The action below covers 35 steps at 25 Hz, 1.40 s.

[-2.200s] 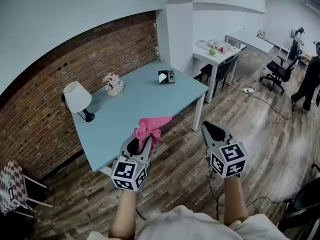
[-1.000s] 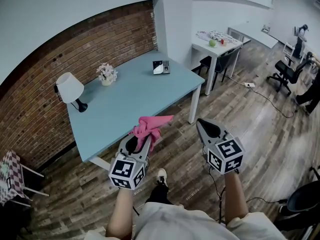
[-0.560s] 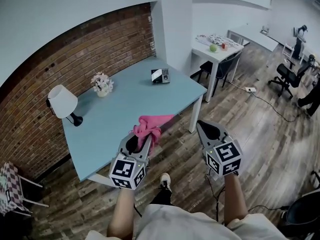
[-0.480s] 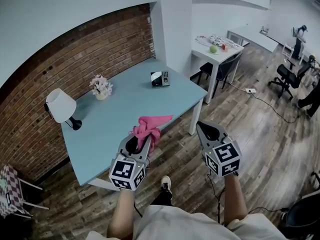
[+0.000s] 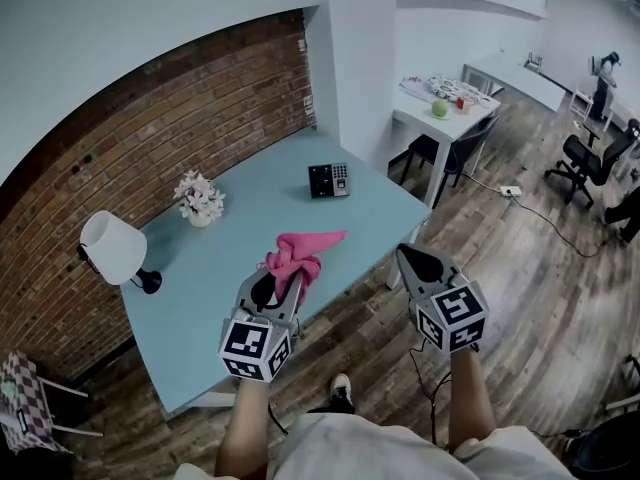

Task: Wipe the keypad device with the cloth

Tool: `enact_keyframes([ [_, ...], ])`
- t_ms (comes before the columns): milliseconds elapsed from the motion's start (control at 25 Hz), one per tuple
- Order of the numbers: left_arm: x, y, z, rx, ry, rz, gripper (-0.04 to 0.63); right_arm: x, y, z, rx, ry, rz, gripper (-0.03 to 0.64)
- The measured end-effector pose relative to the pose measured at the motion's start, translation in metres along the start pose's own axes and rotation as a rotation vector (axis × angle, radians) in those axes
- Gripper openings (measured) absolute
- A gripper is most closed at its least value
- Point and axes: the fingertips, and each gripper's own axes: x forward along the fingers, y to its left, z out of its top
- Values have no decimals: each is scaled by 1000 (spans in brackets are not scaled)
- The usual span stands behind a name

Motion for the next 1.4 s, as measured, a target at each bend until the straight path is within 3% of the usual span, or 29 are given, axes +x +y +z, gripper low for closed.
enact_keyframes([
  [240, 41, 42, -6, -5, 15, -12, 137, 56, -17, 4, -93, 20, -29, 18],
  [520, 82, 77, -10, -17, 16, -37, 135, 106, -26, 3, 35, 21, 44, 21],
  [720, 103, 97, -17, -24, 18, -49, 135, 130, -40, -2, 66, 24, 27, 20],
  [1240, 163, 117, -26, -31, 34, -70, 138, 185, -74, -28, -131, 126, -40, 20],
  [1400, 185, 125, -36, -49, 43, -52, 138, 205, -88, -42, -98, 134, -17, 20],
])
